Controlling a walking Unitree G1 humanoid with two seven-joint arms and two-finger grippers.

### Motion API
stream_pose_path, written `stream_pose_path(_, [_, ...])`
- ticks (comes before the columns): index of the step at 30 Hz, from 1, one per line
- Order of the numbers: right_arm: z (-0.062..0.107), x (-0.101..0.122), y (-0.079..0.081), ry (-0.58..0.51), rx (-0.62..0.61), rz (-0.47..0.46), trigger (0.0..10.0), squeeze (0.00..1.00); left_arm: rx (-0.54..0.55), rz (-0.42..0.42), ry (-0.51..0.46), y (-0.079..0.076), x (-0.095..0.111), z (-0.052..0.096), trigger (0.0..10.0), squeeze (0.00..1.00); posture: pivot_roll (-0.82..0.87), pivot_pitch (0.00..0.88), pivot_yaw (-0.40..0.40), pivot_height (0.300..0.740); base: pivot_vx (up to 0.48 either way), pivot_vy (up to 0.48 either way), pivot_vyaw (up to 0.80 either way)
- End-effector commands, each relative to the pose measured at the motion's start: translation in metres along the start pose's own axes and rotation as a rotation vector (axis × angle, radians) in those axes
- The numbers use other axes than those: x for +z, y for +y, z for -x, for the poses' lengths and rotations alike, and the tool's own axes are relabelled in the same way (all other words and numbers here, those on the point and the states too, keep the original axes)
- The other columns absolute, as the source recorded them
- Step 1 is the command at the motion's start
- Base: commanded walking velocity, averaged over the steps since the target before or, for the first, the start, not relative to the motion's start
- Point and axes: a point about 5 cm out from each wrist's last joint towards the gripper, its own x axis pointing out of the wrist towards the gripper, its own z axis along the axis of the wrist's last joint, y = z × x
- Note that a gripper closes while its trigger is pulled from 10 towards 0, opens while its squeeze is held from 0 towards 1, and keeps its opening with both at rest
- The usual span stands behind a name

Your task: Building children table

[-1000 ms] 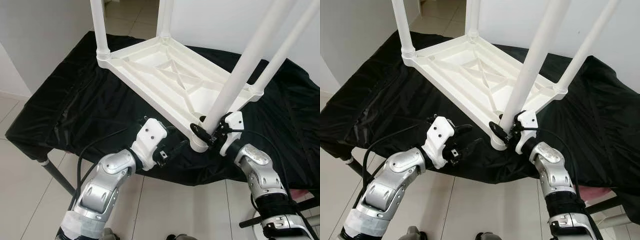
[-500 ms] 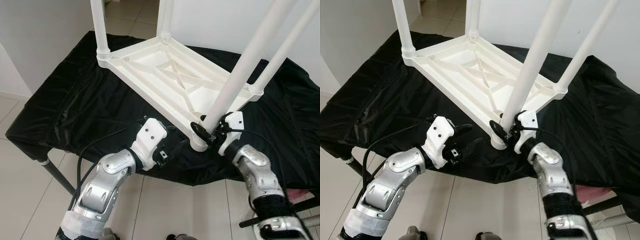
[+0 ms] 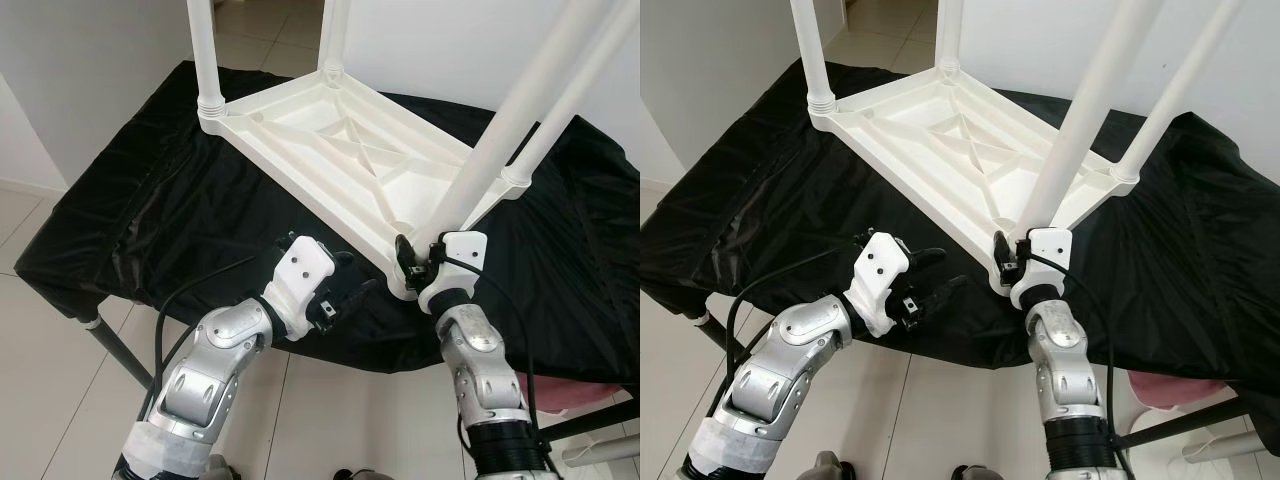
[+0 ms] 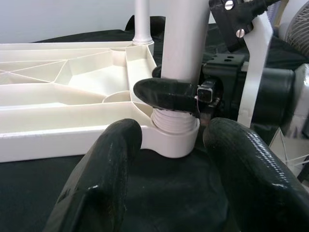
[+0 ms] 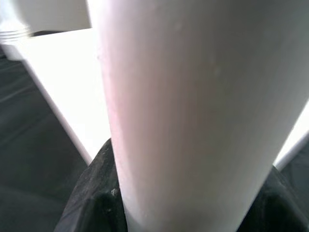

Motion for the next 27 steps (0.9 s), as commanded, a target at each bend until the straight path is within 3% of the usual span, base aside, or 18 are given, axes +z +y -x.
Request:
stream_pose_path(1, [0.01, -0.02, 0.01, 0.098, -0.06, -0.006, 10.0, 0.0, 0.052, -0.007, 0.004, 0.0, -0.001, -0.002, 10.0, 0.0, 0.02, 0.101, -0.087, 0.74, 0.0, 0.0, 0.0])
stream_pose_path(4, [0.01, -0.018, 0.019, 0.095, -0.073, -0.015, 10.0, 0.0, 0.059, -0.011, 0.005, 0.001, -0.001, -0.001, 10.0, 0.0, 0.02, 0.1, -0.092, 0.74, 0.0, 0.0, 0.0])
stream_pose_path(8, [0.008, -0.011, 0.01, 0.074, -0.131, -0.02, 10.0, 0.0, 0.061, -0.01, 0.008, 0.001, -0.002, 0.0, 10.0, 0.0, 0.02, 0.102, -0.089, 0.74, 0.0, 0.0, 0.0])
stream_pose_path(14, [0.011, -0.01, 0.014, 0.07, -0.104, -0.008, 10.0, 0.0, 0.053, -0.02, 0.015, 0.001, -0.003, 0.001, 10.0, 0.0, 0.02, 0.098, -0.086, 0.74, 0.0, 0.0, 0.0])
stream_pose_path(15, [0.011, -0.01, 0.015, 0.067, -0.09, -0.014, 10.0, 0.71, 0.054, -0.022, 0.016, 0.002, -0.003, 0.001, 10.0, 0.0, 0.02, 0.097, -0.086, 0.74, 0.0, 0.0, 0.0])
stream_pose_path(16, [0.011, -0.009, 0.017, 0.064, -0.074, -0.029, 10.0, 1.0, 0.054, -0.024, 0.015, 0.002, -0.002, 0.0, 10.0, 0.0, 0.02, 0.097, -0.086, 0.74, 0.0, 0.0, 0.0])
stream_pose_path(27, [0.013, 0.0, 0.011, 0.016, -0.036, -0.052, 10.0, 1.0, 0.057, -0.029, 0.012, 0.002, -0.002, 0.0, 10.0, 0.0, 0.02, 0.092, -0.093, 0.74, 0.0, 0.0, 0.0])
